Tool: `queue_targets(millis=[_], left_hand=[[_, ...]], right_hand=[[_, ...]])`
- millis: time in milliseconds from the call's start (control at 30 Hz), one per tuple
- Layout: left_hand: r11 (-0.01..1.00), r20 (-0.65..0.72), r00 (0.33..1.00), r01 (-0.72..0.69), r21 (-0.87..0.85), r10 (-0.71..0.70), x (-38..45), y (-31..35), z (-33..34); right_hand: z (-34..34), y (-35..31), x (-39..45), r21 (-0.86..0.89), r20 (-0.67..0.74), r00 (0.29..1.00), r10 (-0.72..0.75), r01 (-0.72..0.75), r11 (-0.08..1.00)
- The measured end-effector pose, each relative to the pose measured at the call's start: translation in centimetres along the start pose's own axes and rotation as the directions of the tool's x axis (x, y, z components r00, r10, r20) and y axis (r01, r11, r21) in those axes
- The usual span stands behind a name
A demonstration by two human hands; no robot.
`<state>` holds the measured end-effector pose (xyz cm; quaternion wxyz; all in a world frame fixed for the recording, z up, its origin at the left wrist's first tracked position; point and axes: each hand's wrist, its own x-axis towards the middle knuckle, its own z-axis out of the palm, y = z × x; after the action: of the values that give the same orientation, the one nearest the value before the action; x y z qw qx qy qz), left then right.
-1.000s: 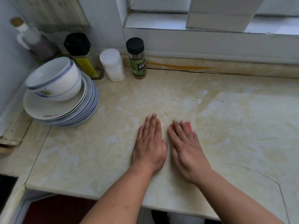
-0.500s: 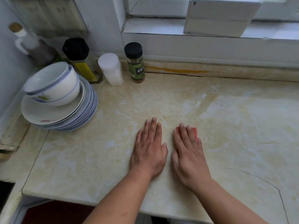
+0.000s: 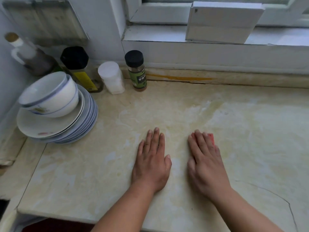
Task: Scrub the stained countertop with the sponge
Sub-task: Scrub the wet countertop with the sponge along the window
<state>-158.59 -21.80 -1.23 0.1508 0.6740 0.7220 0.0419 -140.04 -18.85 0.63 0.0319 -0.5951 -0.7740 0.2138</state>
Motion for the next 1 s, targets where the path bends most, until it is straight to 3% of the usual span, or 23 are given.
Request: queue_targets(millis=[133, 333, 567, 800, 1000], left_hand=[[1.000, -0.028, 1.000, 0.005, 0.006, -0.005, 0.1, -0.1, 0.3], [0.999, -0.045, 0.999, 0.004, 0.042, -0.002, 0.1, -0.1, 0.6], [0.998, -0.036, 0.999, 0.005, 0.060, -0.003, 0.0, -0.2, 0.8], [0.999, -0.031, 0.999, 0.006, 0.037, -0.005, 0.1, -0.1, 0.6], [0.999, -0.030, 0.999, 0.015, 0.046, -0.014, 0.0, -0.2, 0.7]], right_hand=[[-1.3, 3.6, 3.2, -0.024, -0.067, 0.991, 0.117, -0.119, 0.993], [-4.9, 6.1, 14.2, -0.071, -0.086, 0.992, 0.096, -0.102, 0.992], [-2.5, 4.1, 4.3, -0.048, -0.026, 0.998, 0.066, -0.067, 0.997], [-5.0, 3.5, 16.3, -0.029, -0.052, 0.998, 0.039, -0.041, 0.999], [-3.6, 3.2, 7.5, -0.035, -0.012, 1.000, -0.012, 0.012, 0.999]])
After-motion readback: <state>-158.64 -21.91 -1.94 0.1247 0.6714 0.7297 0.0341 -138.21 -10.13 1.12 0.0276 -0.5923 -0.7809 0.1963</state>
